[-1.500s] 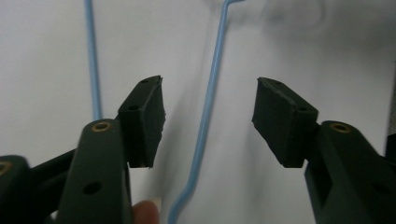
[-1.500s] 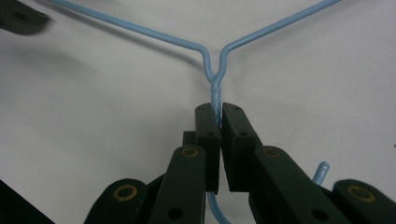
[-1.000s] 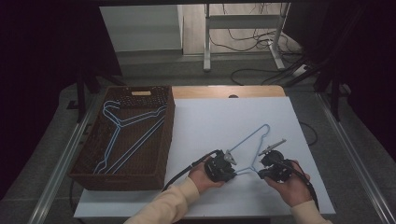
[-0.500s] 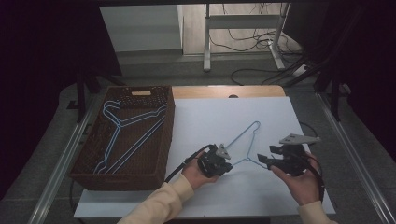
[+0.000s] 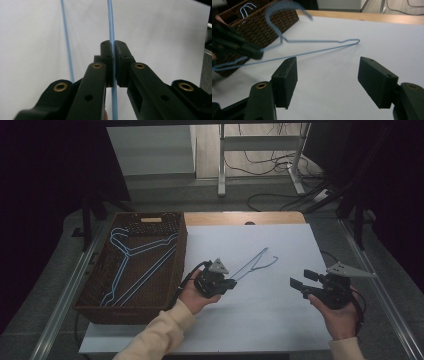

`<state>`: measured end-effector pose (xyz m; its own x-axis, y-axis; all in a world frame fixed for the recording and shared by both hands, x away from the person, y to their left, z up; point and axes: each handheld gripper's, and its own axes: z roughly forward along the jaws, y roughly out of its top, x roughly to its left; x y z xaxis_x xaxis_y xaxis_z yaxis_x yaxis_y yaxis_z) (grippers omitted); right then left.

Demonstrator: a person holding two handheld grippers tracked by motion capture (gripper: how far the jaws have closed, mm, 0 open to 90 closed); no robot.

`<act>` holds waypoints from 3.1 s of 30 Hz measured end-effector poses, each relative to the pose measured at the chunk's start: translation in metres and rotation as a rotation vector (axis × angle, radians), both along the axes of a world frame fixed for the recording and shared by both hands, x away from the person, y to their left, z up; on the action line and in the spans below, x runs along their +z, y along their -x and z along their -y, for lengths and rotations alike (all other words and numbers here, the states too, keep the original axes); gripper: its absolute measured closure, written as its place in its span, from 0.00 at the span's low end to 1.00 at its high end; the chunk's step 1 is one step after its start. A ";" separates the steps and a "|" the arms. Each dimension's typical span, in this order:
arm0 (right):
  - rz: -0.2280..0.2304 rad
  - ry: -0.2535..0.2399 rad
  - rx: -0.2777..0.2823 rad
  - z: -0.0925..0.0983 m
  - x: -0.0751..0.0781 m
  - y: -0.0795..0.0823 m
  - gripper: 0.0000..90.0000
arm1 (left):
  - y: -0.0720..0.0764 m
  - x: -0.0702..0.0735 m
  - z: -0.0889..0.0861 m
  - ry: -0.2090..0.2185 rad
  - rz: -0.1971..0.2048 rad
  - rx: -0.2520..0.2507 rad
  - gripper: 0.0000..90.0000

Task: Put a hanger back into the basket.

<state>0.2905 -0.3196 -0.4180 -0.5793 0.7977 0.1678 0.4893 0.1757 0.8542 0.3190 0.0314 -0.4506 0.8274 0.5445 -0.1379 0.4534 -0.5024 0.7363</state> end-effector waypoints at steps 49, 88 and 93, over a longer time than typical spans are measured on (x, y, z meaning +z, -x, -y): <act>-0.134 0.241 0.089 -0.026 -0.045 -0.010 0.30 | 0.022 0.076 -0.256 0.211 0.127 0.358 0.96; -0.138 0.255 0.091 -0.028 -0.046 -0.010 0.30 | -0.009 -0.003 -0.295 -0.013 -0.096 0.593 0.79; -0.134 0.257 0.092 -0.028 -0.045 -0.009 0.30 | -0.004 0.005 -0.293 -0.027 -0.025 0.597 0.65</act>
<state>0.2998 -0.2918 -0.4633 -0.6372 0.7692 0.0468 0.5666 0.4265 0.7050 0.3230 0.3246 -0.4454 0.3735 0.9181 -0.1329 0.6798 -0.1734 0.7126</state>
